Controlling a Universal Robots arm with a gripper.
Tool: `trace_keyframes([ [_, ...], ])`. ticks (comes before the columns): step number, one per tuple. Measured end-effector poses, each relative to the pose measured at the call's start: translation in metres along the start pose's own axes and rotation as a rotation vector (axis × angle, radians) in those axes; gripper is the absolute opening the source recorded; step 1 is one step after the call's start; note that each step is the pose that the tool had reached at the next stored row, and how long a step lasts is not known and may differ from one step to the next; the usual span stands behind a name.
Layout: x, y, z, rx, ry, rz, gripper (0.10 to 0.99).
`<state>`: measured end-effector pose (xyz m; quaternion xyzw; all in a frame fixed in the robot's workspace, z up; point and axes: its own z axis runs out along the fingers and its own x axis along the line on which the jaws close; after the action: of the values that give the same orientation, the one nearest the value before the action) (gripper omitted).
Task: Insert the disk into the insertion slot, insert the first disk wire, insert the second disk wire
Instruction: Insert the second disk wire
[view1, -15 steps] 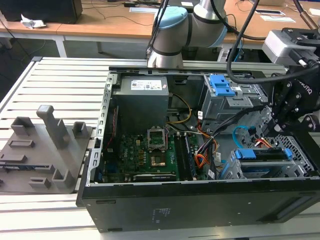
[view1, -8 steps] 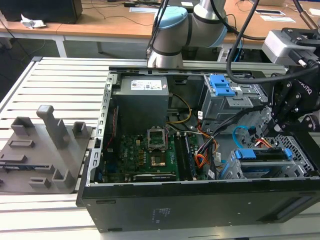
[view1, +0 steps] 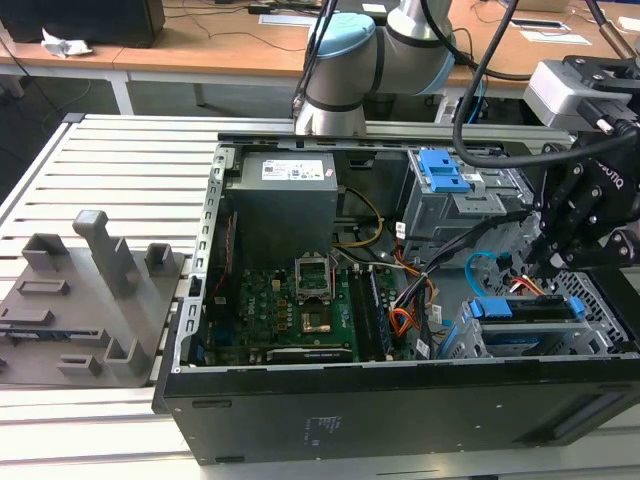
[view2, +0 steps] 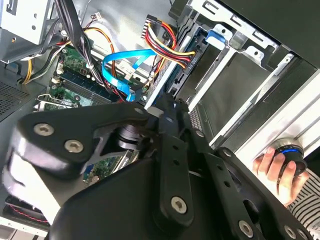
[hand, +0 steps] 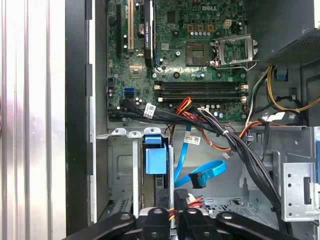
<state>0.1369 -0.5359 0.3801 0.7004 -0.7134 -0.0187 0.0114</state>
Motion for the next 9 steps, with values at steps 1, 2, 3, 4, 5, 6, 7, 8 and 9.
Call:
trace_keyframes([
  [1,0.0000,0.0000,0.0000,0.000,0.0000,0.000,0.235],
  [2,0.0000,0.0000,0.0000,0.000,0.0000,0.000,0.235],
  [3,0.0000,0.0000,0.0000,0.000,0.0000,0.000,0.302],
  [4,0.0000,0.0000,0.0000,0.000,0.0000,0.000,0.302],
  [5,0.0000,0.0000,0.0000,0.000,0.0000,0.000,0.302],
  [6,-0.0009,0.0001,0.0000,0.000,0.0000,0.000,0.302],
  [7,-0.0030,0.0001,0.0000,0.000,0.0001,0.000,0.302],
  [8,-0.0071,0.0002,0.0001,0.000,0.0001,0.000,0.302],
  [9,-0.0099,0.0002,0.0002,0.000,0.0000,-0.001,0.302],
])
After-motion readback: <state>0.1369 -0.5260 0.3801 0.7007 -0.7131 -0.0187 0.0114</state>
